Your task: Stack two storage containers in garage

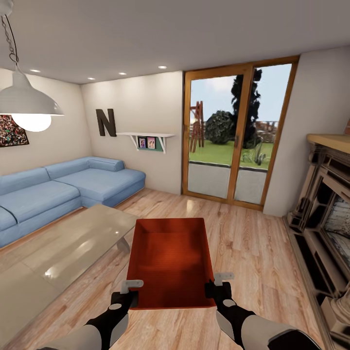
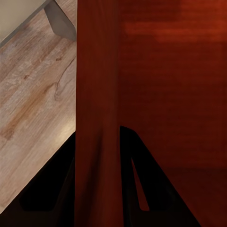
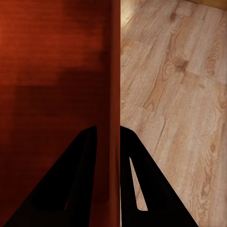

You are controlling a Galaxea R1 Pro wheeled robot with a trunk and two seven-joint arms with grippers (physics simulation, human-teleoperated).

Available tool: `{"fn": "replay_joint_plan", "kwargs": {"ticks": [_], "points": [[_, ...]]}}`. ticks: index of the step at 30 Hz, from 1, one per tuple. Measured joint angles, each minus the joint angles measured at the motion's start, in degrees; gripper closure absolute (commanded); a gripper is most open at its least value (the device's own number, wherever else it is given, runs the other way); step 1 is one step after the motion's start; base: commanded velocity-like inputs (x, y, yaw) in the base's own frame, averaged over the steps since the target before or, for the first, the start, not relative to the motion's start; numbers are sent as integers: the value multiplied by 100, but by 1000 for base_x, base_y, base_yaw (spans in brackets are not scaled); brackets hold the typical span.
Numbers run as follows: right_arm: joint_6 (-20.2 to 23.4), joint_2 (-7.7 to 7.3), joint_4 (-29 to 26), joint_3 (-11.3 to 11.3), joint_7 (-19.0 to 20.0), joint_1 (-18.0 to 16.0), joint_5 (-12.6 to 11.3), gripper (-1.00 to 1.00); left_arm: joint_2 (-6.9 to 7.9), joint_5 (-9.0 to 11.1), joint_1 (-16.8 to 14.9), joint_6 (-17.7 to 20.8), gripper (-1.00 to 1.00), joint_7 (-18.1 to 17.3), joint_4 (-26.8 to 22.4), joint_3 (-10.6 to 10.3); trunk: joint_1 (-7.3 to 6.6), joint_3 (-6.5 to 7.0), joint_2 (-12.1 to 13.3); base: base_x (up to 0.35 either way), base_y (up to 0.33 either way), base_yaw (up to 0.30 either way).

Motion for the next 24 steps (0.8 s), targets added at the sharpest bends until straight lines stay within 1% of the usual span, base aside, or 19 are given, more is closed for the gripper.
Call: {"fn": "replay_joint_plan", "kwargs": {"ticks": [21, 24], "points": [[5, -1, -2, -1, 4, 1, 0, 100, 0, 0, 0, 1, 100, 0, 3, 2, 0, 0, 0, 0, 0, 0], [-4, -3, 3, 18, 11, 0, -29, 100, 0, -11, 1, 2, 100, -2, -3, 6, 0, 1, 0, 0, 0, 100]]}}
